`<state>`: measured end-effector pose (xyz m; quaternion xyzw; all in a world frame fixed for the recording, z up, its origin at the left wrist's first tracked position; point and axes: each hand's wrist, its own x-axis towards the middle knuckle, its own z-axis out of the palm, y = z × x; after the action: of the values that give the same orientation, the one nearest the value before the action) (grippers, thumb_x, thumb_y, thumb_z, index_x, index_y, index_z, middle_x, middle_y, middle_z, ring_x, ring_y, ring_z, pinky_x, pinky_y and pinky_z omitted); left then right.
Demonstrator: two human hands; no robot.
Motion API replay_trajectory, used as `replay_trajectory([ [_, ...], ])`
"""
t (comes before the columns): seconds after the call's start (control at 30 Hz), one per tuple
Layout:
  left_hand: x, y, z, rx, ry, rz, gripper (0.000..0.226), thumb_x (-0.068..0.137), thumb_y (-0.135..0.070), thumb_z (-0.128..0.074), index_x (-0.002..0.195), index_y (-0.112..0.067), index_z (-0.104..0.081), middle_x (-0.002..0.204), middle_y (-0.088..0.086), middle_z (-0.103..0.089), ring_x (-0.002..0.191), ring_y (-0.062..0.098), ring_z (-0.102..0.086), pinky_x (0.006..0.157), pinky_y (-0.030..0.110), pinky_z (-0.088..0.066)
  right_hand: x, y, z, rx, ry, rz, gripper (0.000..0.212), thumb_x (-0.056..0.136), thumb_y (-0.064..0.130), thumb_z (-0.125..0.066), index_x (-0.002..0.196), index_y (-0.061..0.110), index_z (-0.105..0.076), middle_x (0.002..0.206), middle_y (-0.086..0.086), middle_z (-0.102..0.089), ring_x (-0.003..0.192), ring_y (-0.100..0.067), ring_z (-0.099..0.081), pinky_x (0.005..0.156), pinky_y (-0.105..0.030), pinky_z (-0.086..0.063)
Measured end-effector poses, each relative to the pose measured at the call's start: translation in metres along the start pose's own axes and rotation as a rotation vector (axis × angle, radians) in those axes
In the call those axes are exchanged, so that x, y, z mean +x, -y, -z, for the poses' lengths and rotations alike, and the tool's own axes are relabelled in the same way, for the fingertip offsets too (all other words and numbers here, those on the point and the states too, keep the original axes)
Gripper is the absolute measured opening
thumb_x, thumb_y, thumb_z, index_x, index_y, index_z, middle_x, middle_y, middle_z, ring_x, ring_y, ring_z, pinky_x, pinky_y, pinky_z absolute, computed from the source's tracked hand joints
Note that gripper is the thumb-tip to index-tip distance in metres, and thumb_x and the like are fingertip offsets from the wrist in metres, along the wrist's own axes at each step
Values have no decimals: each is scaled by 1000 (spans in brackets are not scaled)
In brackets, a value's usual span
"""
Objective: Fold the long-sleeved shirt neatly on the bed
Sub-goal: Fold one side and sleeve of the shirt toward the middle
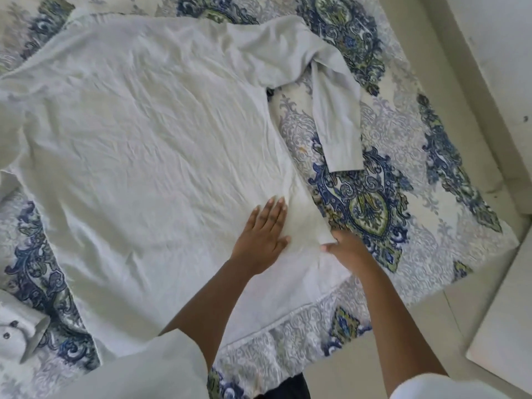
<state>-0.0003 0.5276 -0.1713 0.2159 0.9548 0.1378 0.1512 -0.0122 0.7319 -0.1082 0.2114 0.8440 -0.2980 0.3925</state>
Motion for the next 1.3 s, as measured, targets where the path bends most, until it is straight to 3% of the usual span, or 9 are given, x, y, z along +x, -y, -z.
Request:
replay_trajectory([
  [0.1,-11,-4,-6,60,3,-12,65,97,-48,-19,148,-8,-20,157,6,-16,145,19,-8,115,42,-10,-6,-7,9,51,-13,-72,46,88,12,-62,129,-5,-49,128,-20,-55,115,-34,-54,91,-36,-44],
  [0.23,-22,-11,-12,53,15,-8,68,97,-52,-15,149,-9,-15,158,6,-11,146,20,-6,115,45,-9,-11,-17,12,-107,110,-151,54,82,16,-70,130,1,-50,130,-15,-56,115,-30,-56,90,-30,-44],
  [0.43,-59,-23,-24,86,106,-179,70,95,-55,-20,148,-9,-18,157,7,-16,145,25,-13,113,47,-13,-14,-19,3,-338,34,-203,67,83,22,-69,140,5,-38,143,-13,-44,128,-30,-46,104,-35,-38],
  [0.53,-77,-27,-25,92,173,-215,70,94,-56,-20,147,-10,-23,156,7,-22,144,22,-16,112,45,-14,-21,-1,-5,-441,-156,-179,60,79,31,-71,126,6,-46,130,-14,-51,120,-31,-48,100,-41,-41],
  [0.67,-92,-16,-12,126,181,-212,67,94,-54,-19,146,-11,-26,154,6,-28,143,21,-23,112,44,-16,-31,42,-29,-411,-465,164,40,77,22,-69,111,9,-53,122,-13,-48,118,-30,-39,93,-38,-34],
  [0.77,-117,12,-4,158,121,-140,64,95,-51,-23,146,-12,-27,153,6,-29,142,22,-24,112,45,-17,-28,76,-65,-186,-242,401,20,78,8,-64,97,7,-60,105,-11,-55,107,-29,-47,85,-33,-39],
  [0.9,-192,51,-6,142,70,116,65,95,-51,-27,149,-14,-22,156,7,-20,145,25,-16,113,45,-17,-30,107,-111,-118,17,494,22,81,4,-58,101,9,-62,94,0,-51,86,-17,-52,73,-22,-37],
  [1.1,-288,47,-22,53,87,285,68,93,-46,-35,149,-12,-18,157,6,-16,145,24,-9,113,43,-12,-44,135,-154,-133,97,446,13,86,10,-53,97,11,-60,96,1,-60,90,-17,-57,76,-25,-42],
  [1.3,-287,70,-15,-124,135,725,61,99,-45,-9,148,-10,-19,157,9,-15,143,23,-18,113,41,-12,-55,180,-204,-332,292,585,21,88,10,-50,107,14,-59,86,9,-52,86,-14,-53,72,-22,-37],
])
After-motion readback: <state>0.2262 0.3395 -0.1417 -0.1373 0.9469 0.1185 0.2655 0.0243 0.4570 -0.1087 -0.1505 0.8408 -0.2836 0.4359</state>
